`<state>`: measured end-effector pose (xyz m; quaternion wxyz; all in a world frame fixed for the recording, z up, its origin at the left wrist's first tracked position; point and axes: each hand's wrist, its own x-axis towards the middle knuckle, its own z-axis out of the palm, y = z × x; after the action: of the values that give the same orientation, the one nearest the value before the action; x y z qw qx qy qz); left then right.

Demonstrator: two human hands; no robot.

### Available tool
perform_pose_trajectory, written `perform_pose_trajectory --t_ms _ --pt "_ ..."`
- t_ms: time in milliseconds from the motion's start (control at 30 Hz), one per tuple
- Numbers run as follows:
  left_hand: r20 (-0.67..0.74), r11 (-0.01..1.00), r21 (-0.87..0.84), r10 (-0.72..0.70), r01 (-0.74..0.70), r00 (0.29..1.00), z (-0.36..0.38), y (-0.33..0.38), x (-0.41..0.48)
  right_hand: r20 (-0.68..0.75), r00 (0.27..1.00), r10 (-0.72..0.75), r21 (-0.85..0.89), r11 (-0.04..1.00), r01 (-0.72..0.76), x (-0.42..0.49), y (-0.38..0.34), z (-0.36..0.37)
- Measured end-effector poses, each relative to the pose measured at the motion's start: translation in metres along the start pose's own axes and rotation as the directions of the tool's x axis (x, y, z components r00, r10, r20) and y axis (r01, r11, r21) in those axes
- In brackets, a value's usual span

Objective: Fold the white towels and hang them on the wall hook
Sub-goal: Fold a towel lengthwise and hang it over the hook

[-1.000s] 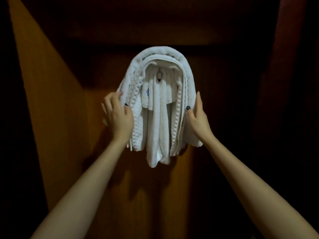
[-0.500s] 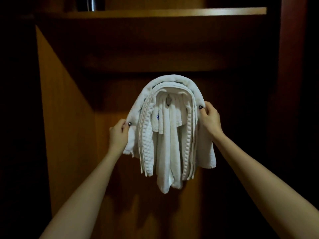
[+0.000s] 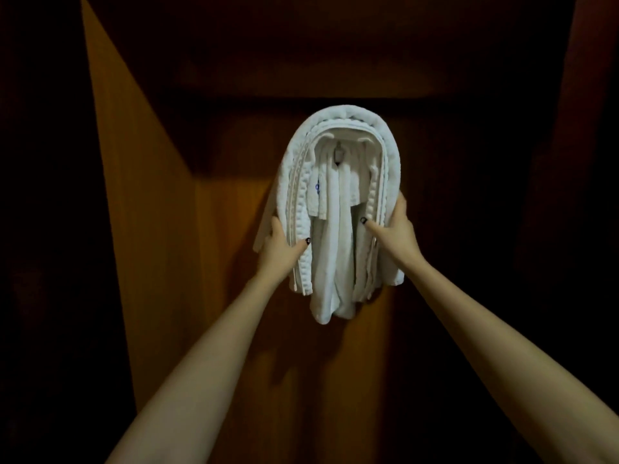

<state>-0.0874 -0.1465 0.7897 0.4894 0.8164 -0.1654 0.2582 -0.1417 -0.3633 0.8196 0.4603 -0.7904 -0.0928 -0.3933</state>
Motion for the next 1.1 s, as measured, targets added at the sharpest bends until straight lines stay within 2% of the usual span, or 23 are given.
perform_pose_trajectory --t_ms 200,300,400,467,533,667,767,900,967,1100 --pt "-0.002 0.992 0.122 -0.034 0.034 0.999 0.005 0.016 -0.029 0.093 0.991 0.097 -0.111 0.990 -0.086 -0.046 0.003 -0.002" --pt "0.031 0.953 0.283 0.105 -0.110 0.994 0.005 0.015 -0.064 0.098 0.983 0.155 -0.197 0.971 -0.134 -0.090 0.000 -0.011" --pt "0.221 0.867 0.383 0.250 -0.320 0.943 0.017 0.016 -0.110 0.111 0.965 0.239 -0.304 0.932 -0.196 -0.146 -0.002 -0.021" --pt "0.379 0.825 0.372 0.283 -0.425 0.881 0.032 0.018 -0.151 0.117 0.936 0.331 -0.394 0.881 -0.262 -0.194 0.001 -0.030" --pt "0.496 0.822 0.330 0.267 -0.464 0.826 0.052 0.017 -0.202 0.073 0.899 0.432 -0.455 0.817 -0.355 -0.254 0.010 -0.044" --pt "0.708 0.864 0.190 0.208 -0.466 0.675 0.092 0.020 -0.330 -0.029 0.755 0.655 -0.518 0.636 -0.572 -0.397 0.027 -0.104" --pt "0.791 0.900 0.066 0.216 -0.431 0.573 0.126 0.037 -0.423 -0.144 0.619 0.772 -0.546 0.459 -0.701 -0.488 0.030 -0.162" --pt "0.879 0.893 -0.024 0.233 -0.450 0.415 0.175 0.077 -0.526 -0.267 0.441 0.857 -0.586 0.219 -0.780 -0.576 0.031 -0.234" --pt "0.905 0.877 -0.069 0.256 -0.476 0.340 0.201 0.100 -0.565 -0.306 0.365 0.879 -0.578 0.133 -0.805 -0.612 0.031 -0.272" --pt "0.933 0.829 -0.214 0.330 -0.516 0.143 0.259 0.158 -0.635 -0.396 0.218 0.892 -0.540 -0.034 -0.841 -0.683 0.032 -0.354"
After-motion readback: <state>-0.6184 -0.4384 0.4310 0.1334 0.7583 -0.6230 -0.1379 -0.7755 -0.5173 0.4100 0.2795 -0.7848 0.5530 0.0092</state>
